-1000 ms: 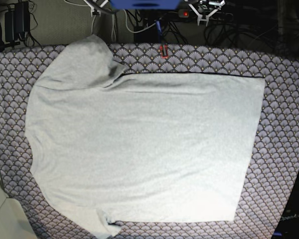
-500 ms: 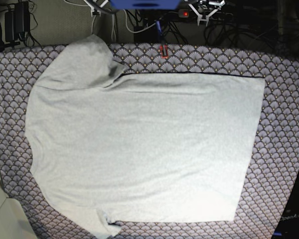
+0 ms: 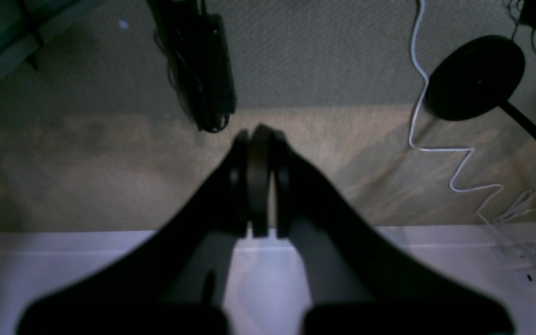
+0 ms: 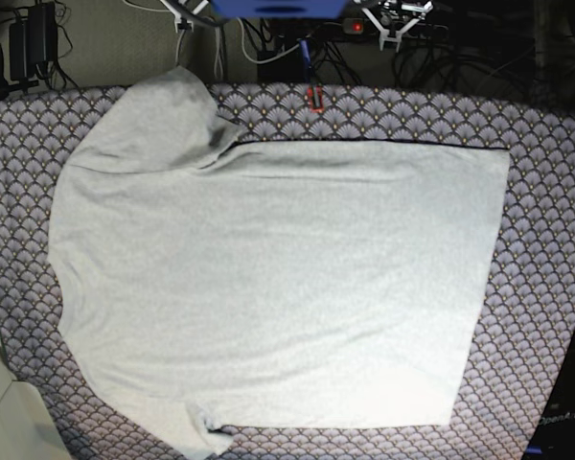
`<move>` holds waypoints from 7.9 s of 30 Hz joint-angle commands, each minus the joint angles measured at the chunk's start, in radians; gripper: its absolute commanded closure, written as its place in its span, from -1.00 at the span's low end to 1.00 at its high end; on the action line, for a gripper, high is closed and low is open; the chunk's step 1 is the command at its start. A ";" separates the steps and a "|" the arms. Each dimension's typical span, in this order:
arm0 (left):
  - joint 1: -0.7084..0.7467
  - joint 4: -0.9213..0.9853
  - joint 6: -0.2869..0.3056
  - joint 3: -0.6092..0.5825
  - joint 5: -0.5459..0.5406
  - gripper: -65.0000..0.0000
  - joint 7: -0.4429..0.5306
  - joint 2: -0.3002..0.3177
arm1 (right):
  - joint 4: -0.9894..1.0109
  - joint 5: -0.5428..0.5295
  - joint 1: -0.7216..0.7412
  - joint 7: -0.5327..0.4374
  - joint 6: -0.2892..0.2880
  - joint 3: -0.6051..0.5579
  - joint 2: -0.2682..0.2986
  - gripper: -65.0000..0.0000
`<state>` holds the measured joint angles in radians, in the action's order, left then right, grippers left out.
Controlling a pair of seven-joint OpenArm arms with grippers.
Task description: Fold the T-shirt properly
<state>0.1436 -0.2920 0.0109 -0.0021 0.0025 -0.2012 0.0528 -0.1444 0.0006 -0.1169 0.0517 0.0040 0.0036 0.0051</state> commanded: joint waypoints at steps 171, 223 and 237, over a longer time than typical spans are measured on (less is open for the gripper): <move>0.193 -1.283 0.002 0.498 -0.289 0.00 -0.372 0.126 | -1.507 -0.637 -0.487 0.267 -0.011 -0.024 0.260 1.00; 0.057 -1.461 -0.007 0.434 -0.278 0.99 -0.390 0.111 | -1.656 -0.638 -0.369 0.310 -0.011 0.059 0.370 1.00; -0.347 -1.061 -0.001 0.426 -0.276 0.99 -0.444 0.152 | -1.362 -0.635 0.179 0.534 -0.029 0.109 0.408 1.00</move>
<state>-0.1761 -1.3315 0.0086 0.4229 -0.2749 -0.6781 0.1913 -1.4906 -0.6395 0.0463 0.6113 -0.0303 0.1047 0.3939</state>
